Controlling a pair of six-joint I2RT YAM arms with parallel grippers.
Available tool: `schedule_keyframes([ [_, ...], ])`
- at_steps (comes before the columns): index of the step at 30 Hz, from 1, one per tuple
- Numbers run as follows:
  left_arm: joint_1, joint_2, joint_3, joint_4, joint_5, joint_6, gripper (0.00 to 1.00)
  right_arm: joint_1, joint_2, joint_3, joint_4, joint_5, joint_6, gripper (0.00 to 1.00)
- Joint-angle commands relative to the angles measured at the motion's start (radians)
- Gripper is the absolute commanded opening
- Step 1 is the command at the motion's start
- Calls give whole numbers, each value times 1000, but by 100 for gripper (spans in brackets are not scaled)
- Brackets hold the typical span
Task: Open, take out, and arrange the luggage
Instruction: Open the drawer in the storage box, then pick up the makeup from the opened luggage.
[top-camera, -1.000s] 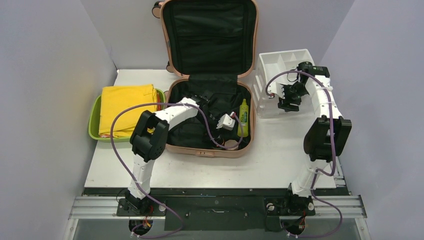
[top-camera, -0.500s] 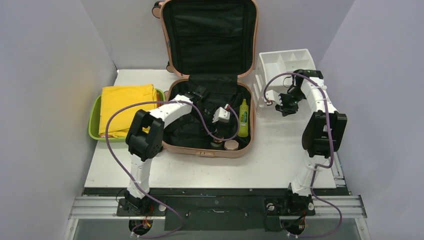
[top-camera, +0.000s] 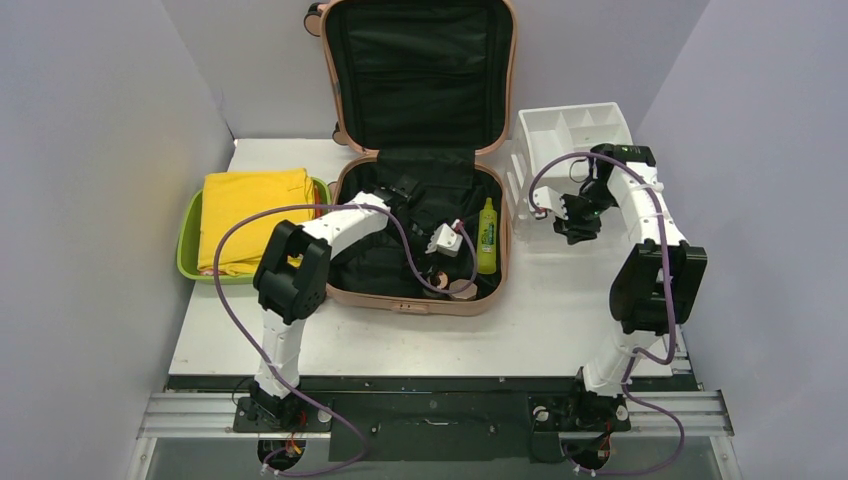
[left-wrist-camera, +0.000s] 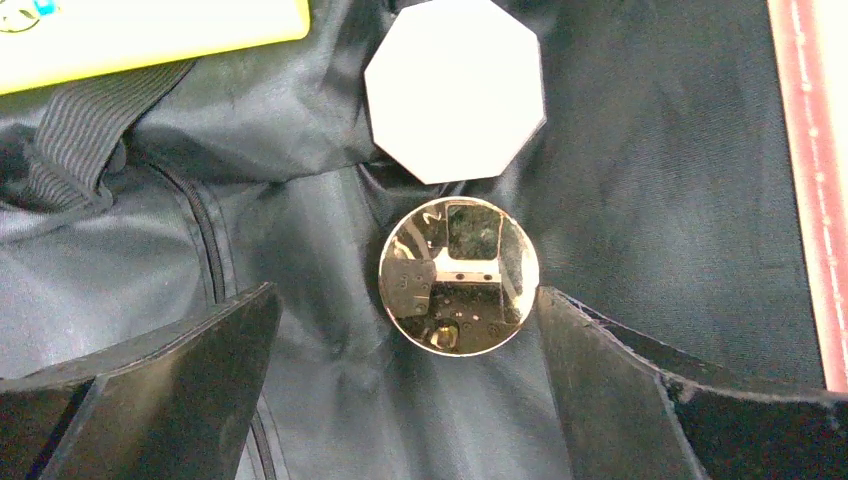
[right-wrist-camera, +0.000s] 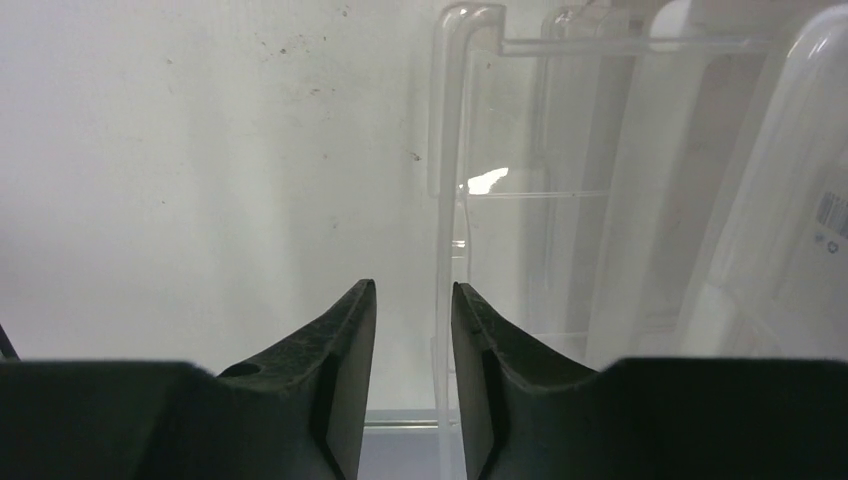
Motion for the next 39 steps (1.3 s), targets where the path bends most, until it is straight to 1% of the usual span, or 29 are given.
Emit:
schedule_keyframes([
  [1,-5,-26,13,-73,69,142,96,10,-77,-22,-22,-29,17,37],
  [3,-7,-18,16,-110,73,188,96,7,-78,-15,-12,-27,27,44],
  [5,-8,-14,19,-138,76,220,96,4,-74,3,-15,-27,32,47],
  [10,-17,-7,10,-175,77,281,96,-2,-54,16,-11,-18,29,48],
  [15,-24,2,-13,-152,71,272,96,-3,-29,17,-6,-31,44,48],
  [18,-34,12,-23,-131,61,259,99,-3,-38,15,-8,-37,47,48],
  [19,-36,15,-23,-130,59,254,96,-3,-44,15,-9,-37,47,48],
  [21,-39,19,-26,-123,57,241,92,-4,-53,15,-11,-35,46,48],
  [24,-42,21,-39,-95,62,218,89,-7,-65,16,-13,-35,48,48],
  [30,-55,27,-49,-56,88,169,76,-19,-70,9,-4,-26,65,48],
  [32,-63,28,-54,-53,88,166,62,-24,-74,0,4,-23,73,47],
  [33,-67,27,-58,-51,87,162,54,-29,-76,-2,5,-22,73,47],
  [38,-59,16,-45,-35,85,95,42,-45,-84,-11,-22,-19,38,47],
  [39,-49,12,-37,-35,88,87,41,-51,-84,-13,-36,-18,28,47],
])
